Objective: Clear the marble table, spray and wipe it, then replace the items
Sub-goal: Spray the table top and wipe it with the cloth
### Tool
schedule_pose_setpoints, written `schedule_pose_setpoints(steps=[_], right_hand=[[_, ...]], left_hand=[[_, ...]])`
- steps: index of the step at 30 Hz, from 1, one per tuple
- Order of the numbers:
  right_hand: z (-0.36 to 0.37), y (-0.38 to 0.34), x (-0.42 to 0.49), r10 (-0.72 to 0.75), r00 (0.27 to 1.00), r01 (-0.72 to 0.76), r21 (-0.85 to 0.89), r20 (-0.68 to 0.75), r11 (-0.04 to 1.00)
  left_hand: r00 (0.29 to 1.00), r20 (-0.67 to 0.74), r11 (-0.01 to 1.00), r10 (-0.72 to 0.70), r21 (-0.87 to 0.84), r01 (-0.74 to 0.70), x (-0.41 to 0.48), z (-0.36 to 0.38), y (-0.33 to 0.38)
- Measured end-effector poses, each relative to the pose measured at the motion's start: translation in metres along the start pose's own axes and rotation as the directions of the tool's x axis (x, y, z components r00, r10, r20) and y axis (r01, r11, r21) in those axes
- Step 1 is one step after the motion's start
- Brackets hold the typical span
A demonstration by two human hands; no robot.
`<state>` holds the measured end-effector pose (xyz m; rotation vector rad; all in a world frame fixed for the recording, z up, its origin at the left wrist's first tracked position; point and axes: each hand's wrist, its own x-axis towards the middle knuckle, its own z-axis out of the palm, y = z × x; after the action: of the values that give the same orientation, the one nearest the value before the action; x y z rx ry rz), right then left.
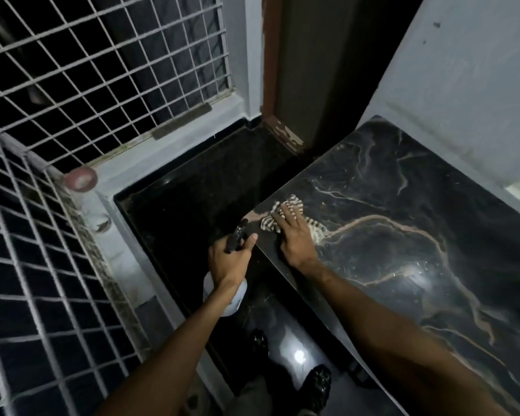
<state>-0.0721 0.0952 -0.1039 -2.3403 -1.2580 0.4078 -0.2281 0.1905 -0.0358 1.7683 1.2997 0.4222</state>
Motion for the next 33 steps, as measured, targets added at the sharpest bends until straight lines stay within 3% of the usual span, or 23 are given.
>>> schedule_pose_setpoints(steps=[1, 4, 5, 7, 9, 10, 12, 13, 15, 17, 18, 19, 22, 24, 27, 28, 31, 33], right_hand=[[-0.002, 0.000, -0.015, -0.011, 0.999, 0.011, -0.019, 0.033, 1.000], [0.003, 0.006, -0.069, -0.268, 0.955, 0.275, -0.040, 0.129, 0.961], [-0.003, 0.018, -0.086, -0.242, 0.963, 0.247, -0.036, 0.116, 0.968], [-0.018, 0.045, -0.107, 0.010, 1.000, -0.010, 0.000, -0.021, 1.000], [-0.031, 0.057, -0.136, 0.210, 0.974, -0.206, 0.060, -0.083, 0.977], [-0.032, 0.057, -0.153, 0.164, 0.984, -0.161, 0.047, -0.069, 0.986], [-0.025, 0.063, -0.188, -0.064, 0.998, 0.064, -0.022, -0.010, 0.998], [-0.028, 0.071, -0.206, -0.088, 0.996, 0.088, -0.032, -0.006, 0.996], [-0.039, 0.098, -0.234, 0.125, 0.983, -0.123, 0.029, -0.137, 0.992], [-0.052, 0.113, -0.254, 0.428, 0.874, -0.394, 0.182, -0.229, 0.901], [-0.055, 0.114, -0.263, 0.479, 0.846, -0.440, 0.198, -0.236, 0.876], [-0.055, 0.110, -0.267, 0.451, 0.868, -0.422, 0.168, -0.208, 0.891], [-0.058, 0.123, -0.289, 0.183, 0.972, -0.178, 0.051, -0.146, 0.983], [-0.071, 0.150, -0.292, 0.258, 0.945, -0.248, 0.075, -0.199, 0.966], [-0.084, 0.161, -0.281, 0.612, 0.739, -0.536, 0.303, -0.282, 0.788], [-0.081, 0.155, -0.273, 0.620, 0.737, -0.555, 0.283, -0.269, 0.783], [-0.064, 0.151, -0.263, 0.423, 0.860, -0.411, 0.104, -0.284, 0.906], [-0.071, 0.161, -0.253, 0.455, 0.827, -0.430, 0.149, -0.330, 0.890]], left_hand=[[1.000, 0.007, 1.000, 0.014, 0.005, -0.014, -0.006, 0.004, 0.004], [0.998, 0.039, 0.998, 0.059, 0.017, -0.059, -0.028, 0.015, 0.014], [0.996, 0.064, 0.998, 0.068, 0.015, -0.069, -0.040, 0.020, 0.018], [0.992, 0.112, 0.998, 0.059, 0.009, -0.060, -0.057, 0.027, 0.020], [0.987, 0.154, 0.998, 0.049, 0.036, -0.055, -0.077, 0.035, 0.022], [0.984, 0.173, 0.997, 0.039, 0.062, -0.050, -0.090, 0.040, 0.022], [0.979, 0.204, 0.994, 0.015, 0.100, -0.037, -0.113, 0.051, 0.022], [0.974, 0.225, 0.993, 0.007, 0.116, -0.034, -0.125, 0.058, 0.022], [0.967, 0.257, 0.992, -0.002, 0.125, -0.031, -0.150, 0.071, 0.025], [0.959, 0.282, 0.993, -0.014, 0.112, -0.019, -0.170, 0.082, 0.030], [0.956, 0.294, 0.994, -0.008, 0.108, -0.024, -0.180, 0.088, 0.034], [0.955, 0.297, 0.994, -0.001, 0.108, -0.032, -0.186, 0.091, 0.036], [0.956, 0.290, 0.988, 0.052, 0.126, -0.092, -0.200, 0.102, 0.045], [0.955, 0.290, 0.987, 0.057, 0.125, -0.097, -0.200, 0.108, 0.052], [0.946, 0.319, 0.978, 0.052, 0.176, -0.113, -0.190, 0.112, 0.065], [0.946, 0.318, 0.975, 0.062, 0.184, -0.126, -0.185, 0.112, 0.072], [0.938, 0.335, 0.974, 0.093, 0.165, -0.155, -0.163, 0.118, 0.085], [0.930, 0.352, 0.976, 0.103, 0.142, -0.162, -0.148, 0.121, 0.095]])
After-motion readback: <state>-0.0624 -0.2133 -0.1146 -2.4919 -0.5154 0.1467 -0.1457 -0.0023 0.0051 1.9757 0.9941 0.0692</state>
